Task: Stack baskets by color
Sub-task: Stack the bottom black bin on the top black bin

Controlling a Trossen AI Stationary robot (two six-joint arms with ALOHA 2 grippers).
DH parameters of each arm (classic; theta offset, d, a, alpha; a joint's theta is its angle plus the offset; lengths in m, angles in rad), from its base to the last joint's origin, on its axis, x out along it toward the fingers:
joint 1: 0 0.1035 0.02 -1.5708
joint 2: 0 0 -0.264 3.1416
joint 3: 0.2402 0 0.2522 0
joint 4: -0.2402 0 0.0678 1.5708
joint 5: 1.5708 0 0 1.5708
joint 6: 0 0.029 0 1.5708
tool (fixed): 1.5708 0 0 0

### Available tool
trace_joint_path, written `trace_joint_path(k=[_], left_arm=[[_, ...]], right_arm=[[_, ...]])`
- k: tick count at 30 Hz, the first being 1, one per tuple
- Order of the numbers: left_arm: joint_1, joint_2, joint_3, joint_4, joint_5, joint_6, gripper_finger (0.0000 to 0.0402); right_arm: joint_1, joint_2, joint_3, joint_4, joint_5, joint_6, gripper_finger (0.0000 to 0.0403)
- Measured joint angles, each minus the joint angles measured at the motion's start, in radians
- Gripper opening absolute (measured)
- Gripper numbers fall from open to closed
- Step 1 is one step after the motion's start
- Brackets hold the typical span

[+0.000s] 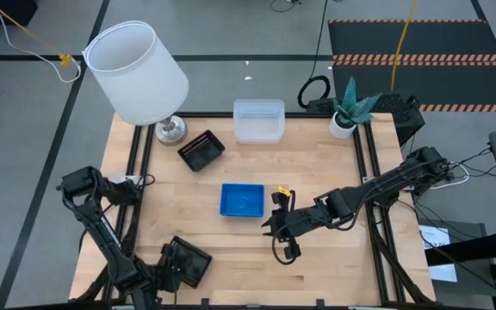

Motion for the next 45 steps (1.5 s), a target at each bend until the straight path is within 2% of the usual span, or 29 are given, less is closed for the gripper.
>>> trace_joint_path(k=[4,11,18,24,29,35,40,45], left_arm=[[0.011,-0.016,0.0,-0.011,0.0,0.043,0.0013],[0.067,-0.12,0.0,-0.062,-0.013,0.063,0.001],[0.139,-0.225,0.0,-0.123,-0.081,0.08,0.0009],[0.22,-0.29,0.006,-0.137,-0.084,0.096,0.001],[0.28,-0.299,0.103,-0.271,-0.131,0.155,0.0007],[0.356,-0.299,0.275,-0.417,-0.26,0.167,0.0013],[0.425,-0.299,0.358,-0.463,-0.298,0.264,0.0012],[0.523,-0.299,0.383,-0.464,-0.345,0.333,0.0009]], right_arm=[[0.0,0.0,0.0,0.0,0.0,0.0,0.0098],[0.0,0.0,0.0,0.0,0.0,-0.003,0.0098],[0.0,0.0,0.0,0.0,0.0,-0.019,0.0098],[0.0,0.0,0.0,-0.005,0.0,-0.019,0.0098],[0.0,0.0,0.0,-0.029,0.0,-0.019,0.0098],[0.0,0.0,0.0,-0.03,0.0,-0.019,0.0098],[0.0,0.0,0.0,-0.048,0.0,-0.019,0.0098],[0.0,0.0,0.0,-0.052,0.0,-0.019,0.0098]])
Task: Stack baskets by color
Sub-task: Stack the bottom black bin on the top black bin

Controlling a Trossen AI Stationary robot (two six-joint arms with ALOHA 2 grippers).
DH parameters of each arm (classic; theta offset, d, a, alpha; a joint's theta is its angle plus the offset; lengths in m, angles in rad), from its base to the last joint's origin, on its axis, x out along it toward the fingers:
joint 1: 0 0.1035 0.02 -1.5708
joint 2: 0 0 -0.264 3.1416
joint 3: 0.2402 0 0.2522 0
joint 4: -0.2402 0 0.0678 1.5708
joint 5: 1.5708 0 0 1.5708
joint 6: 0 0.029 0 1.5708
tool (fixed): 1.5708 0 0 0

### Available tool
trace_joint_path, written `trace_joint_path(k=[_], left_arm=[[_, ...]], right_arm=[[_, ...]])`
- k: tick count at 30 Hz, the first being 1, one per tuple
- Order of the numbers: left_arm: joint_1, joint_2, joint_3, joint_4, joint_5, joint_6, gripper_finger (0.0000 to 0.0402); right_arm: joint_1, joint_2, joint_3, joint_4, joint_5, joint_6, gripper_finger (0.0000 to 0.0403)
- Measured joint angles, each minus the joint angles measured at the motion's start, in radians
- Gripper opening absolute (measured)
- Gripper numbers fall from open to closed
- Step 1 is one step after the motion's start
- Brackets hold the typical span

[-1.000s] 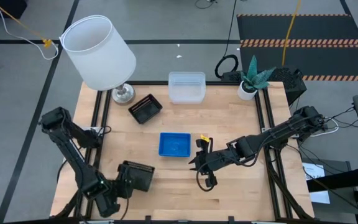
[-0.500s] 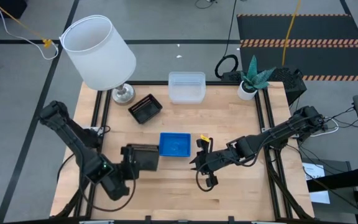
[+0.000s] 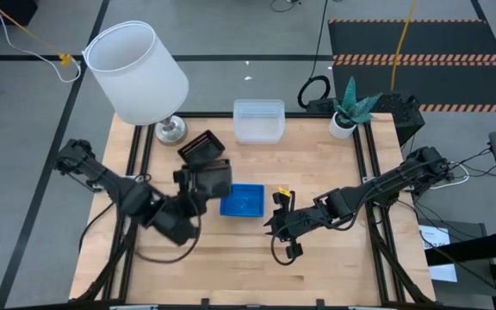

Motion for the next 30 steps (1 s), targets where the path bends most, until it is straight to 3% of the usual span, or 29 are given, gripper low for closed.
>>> trace_joint_path(k=[11,15,20,26,30], left_arm=[[0.25,0.0,0.001,-0.058,0.01,-0.026,0.0014],[0.309,0.0,-0.008,-0.069,0.01,-0.035,0.0026],[0.362,0.0,-0.025,-0.059,0.01,-0.047,0.0008],[0.432,0.0,-0.07,-0.046,0.01,-0.05,0.0021],[0.497,0.001,-0.117,-0.045,0.012,-0.05,0.0009]], right_arm=[[0.0,0.0,0.0,-0.009,0.0,0.0,0.0098],[0.0,0.0,0.0,-0.022,0.0,0.0,0.0098],[0.0,0.0,0.0,-0.034,0.0,0.0,0.0098],[0.0,0.0,0.0,-0.038,0.0,0.0,0.0098],[0.0,0.0,0.0,-0.055,0.0,0.0,0.0098]])
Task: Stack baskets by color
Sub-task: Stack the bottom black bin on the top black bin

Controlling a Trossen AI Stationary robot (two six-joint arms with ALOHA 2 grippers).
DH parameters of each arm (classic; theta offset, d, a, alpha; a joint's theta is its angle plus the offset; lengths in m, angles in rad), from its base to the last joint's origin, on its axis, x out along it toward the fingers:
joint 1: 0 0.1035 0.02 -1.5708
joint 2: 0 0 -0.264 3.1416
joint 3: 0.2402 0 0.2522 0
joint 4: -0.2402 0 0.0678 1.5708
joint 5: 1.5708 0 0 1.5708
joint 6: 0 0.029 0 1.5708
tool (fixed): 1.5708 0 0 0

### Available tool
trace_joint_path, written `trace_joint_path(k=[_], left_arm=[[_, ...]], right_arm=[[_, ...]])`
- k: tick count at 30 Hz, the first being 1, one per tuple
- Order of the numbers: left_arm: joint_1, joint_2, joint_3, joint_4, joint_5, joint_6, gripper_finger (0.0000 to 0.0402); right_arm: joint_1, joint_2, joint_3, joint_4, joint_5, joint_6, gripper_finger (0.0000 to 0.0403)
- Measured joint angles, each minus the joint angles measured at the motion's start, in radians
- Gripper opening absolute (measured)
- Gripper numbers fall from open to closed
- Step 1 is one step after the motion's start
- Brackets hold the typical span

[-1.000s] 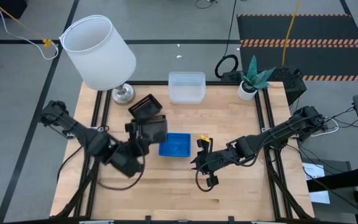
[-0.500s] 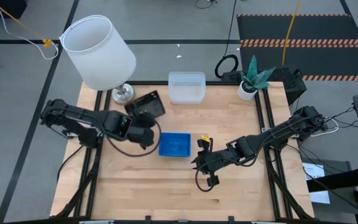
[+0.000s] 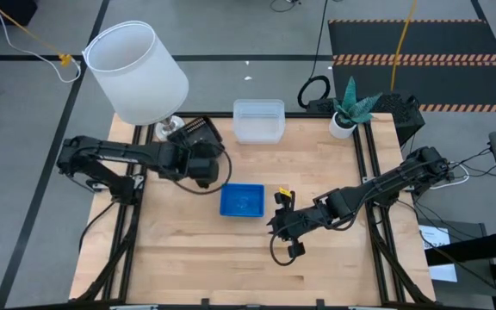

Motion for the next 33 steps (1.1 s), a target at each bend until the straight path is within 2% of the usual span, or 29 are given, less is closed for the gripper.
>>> trace_joint_path(k=[3,7,12,18,22,29,33], left_arm=[[0.05,0.0,-0.039,0.016,0.007,0.008,0.001],[0.111,0.0,-0.089,0.084,0.076,0.075,0.0021],[0.176,0.0,-0.161,0.203,0.16,0.181,0.0007],[0.252,0.0,-0.219,0.259,0.206,0.209,0.0021],[0.285,0.0,-0.253,0.305,0.233,0.222,0.0008],[0.323,0.0,-0.295,0.382,0.285,0.237,0.0021],[0.33,0.0,-0.31,0.409,0.319,0.234,0.0008]], right_arm=[[0.0,0.0,0.0,-0.01,0.0,0.0,0.0098],[0.0,0.0,0.0,-0.016,0.0,0.0,0.0098],[0.0,0.0,0.0,-0.031,0.0,0.0,0.0098],[0.0,0.0,0.0,-0.035,0.0,0.0,0.0098],[0.0,0.0,0.0,-0.039,0.0,0.0,0.0098],[0.0,0.0,0.0,-0.039,0.0,0.0,0.0098],[0.0,0.0,0.0,-0.039,0.0,0.0,0.0098]])
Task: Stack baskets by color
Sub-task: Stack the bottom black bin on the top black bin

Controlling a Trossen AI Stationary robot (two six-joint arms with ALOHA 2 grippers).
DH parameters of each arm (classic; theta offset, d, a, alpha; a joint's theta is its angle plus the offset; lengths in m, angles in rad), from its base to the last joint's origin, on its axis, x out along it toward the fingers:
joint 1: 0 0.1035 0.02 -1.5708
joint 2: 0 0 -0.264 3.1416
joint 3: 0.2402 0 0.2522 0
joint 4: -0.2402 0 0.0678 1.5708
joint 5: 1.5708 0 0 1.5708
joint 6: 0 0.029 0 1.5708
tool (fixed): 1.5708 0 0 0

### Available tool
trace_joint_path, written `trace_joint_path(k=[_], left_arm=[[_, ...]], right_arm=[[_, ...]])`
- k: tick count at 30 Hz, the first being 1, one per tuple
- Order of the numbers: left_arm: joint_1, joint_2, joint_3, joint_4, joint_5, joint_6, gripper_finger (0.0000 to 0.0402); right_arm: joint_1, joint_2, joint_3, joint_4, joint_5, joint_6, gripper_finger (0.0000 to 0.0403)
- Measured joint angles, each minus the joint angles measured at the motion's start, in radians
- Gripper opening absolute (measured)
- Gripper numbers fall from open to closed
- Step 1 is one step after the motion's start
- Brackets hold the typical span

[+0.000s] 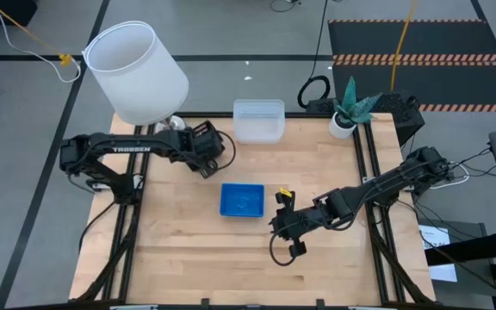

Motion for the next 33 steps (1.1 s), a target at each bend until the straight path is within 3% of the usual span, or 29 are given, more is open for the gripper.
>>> trace_joint_path(k=[7,14,20,30,33], left_arm=[[0.0,0.0,-0.036,0.053,0.015,-0.001,0.0024],[0.0,0.0,-0.036,0.056,0.015,-0.008,0.0008],[0.0,0.0,-0.036,0.053,0.015,-0.04,0.0031],[0.009,0.0,-0.075,0.062,0.015,-0.023,0.0009],[0.011,0.0,-0.078,0.075,0.015,-0.016,0.0027]], right_arm=[[0.0,0.0,0.0,0.0,0.0,0.0,0.0098],[0.0,0.0,0.0,0.001,0.0,0.0,0.0098],[0.0,0.0,0.0,0.001,0.0,0.0,0.0098],[0.0,0.0,0.0,0.001,0.0,0.0,0.0098],[0.0,0.0,0.0,0.001,0.0,0.0,0.0098]])
